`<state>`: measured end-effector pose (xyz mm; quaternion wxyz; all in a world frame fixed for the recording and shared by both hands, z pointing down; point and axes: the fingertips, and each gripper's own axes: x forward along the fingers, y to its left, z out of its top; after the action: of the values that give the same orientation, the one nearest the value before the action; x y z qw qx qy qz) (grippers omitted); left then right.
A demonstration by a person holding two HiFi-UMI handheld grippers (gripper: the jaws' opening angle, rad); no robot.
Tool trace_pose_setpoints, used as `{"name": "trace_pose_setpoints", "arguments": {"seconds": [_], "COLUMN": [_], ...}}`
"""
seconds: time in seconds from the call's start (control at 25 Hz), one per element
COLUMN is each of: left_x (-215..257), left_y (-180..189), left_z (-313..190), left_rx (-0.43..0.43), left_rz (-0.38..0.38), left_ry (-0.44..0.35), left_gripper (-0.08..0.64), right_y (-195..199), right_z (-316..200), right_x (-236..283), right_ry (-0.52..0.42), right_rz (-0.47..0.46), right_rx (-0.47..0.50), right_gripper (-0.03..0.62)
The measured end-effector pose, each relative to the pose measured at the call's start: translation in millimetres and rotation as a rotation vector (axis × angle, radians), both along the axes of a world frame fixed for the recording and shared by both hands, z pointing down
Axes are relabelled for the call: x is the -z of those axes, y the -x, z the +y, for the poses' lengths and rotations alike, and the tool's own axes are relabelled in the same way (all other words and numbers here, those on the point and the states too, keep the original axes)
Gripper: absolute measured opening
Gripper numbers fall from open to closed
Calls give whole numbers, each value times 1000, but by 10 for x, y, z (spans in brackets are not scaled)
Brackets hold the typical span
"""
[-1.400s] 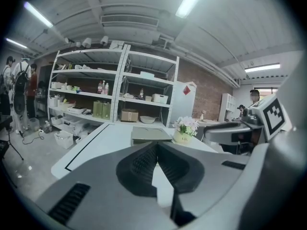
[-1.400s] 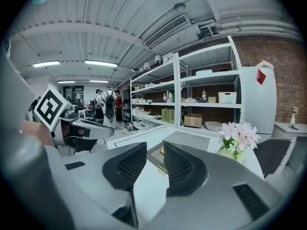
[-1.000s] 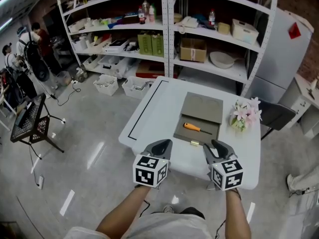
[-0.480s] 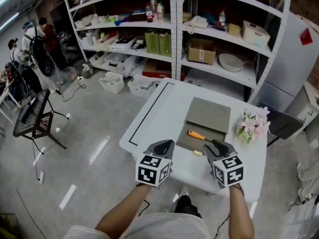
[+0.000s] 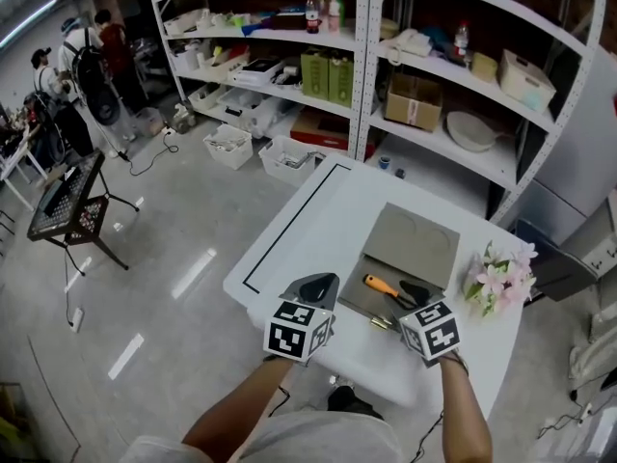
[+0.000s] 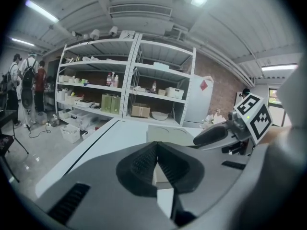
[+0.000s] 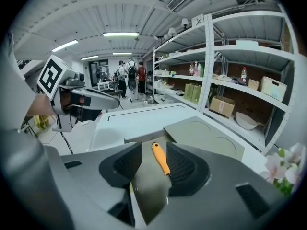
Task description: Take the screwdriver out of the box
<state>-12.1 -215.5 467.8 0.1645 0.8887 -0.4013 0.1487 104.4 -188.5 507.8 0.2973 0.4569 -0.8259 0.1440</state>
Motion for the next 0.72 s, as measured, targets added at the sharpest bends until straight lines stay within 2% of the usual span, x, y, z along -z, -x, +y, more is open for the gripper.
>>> {"name": "trace_pose_setpoints", "arguments": {"seconds": [0.44, 0.72], "left_x": [-201, -292], "left_y": [-126, -64], "left_z": [-352, -486], "left_rx": [34, 69], "left_rz": [-19, -36], "left_ry": [38, 57], "left_gripper": [6, 6], "right_y": [118, 148], "right_z": [-349, -439], "right_x": [-542, -903], "right_ry": [158, 242], "right_rz": [90, 157], "right_rx": [177, 258], "right_gripper": [169, 172]}}
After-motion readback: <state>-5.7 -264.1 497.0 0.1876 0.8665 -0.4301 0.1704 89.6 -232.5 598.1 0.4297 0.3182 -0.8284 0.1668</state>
